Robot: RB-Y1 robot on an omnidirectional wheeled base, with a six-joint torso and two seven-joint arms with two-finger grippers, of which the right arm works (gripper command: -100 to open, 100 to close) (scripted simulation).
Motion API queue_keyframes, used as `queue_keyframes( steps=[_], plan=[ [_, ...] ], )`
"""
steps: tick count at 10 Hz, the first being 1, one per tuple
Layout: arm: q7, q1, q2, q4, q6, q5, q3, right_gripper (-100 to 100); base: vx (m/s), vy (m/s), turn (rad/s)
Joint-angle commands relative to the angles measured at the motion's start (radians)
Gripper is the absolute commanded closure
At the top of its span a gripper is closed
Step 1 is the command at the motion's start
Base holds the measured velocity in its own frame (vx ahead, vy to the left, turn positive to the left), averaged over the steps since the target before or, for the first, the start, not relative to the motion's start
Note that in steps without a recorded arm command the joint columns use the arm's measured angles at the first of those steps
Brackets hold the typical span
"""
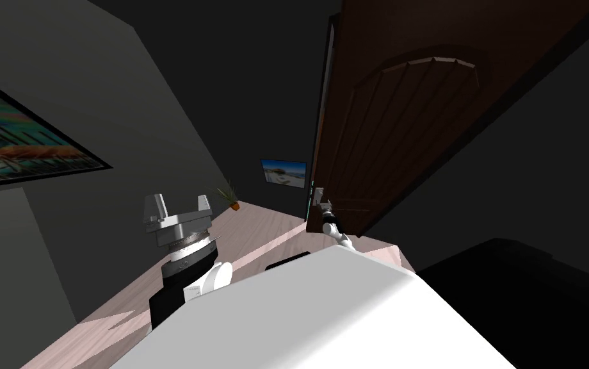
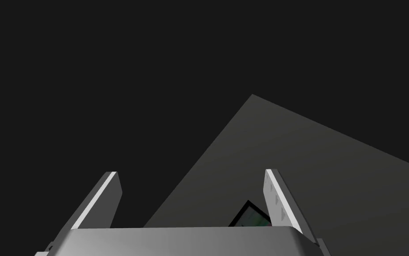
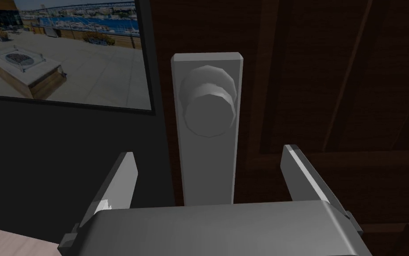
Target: Pull the door open
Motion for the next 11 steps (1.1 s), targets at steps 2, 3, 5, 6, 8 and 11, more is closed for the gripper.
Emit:
queue_keyframes(
  steps=[2,3,5,6,8,11],
  plan=[
    [-0.048,0.017,-0.055,0.016,-0.018,-0.021,-0.027,-100,0.191,-0.007,0.181],
    [-0.063,0.020,-0.074,0.023,-0.023,-0.028,-0.037,-100,0.242,-0.020,0.141],
    [-0.067,0.017,-0.081,0.030,-0.025,-0.029,-0.038,-100,0.144,-0.023,0.069],
    [-0.067,0.017,-0.081,0.030,-0.025,-0.029,-0.038,100,-0.008,-0.002,-0.044],
    [-0.067,0.017,-0.081,0.030,-0.025,-0.029,-0.038,100,-0.030,0.000,0.008],
    [-0.067,0.017,-0.081,0.030,-0.025,-0.029,-0.038,100,-0.007,0.001,0.000]
  ],
)
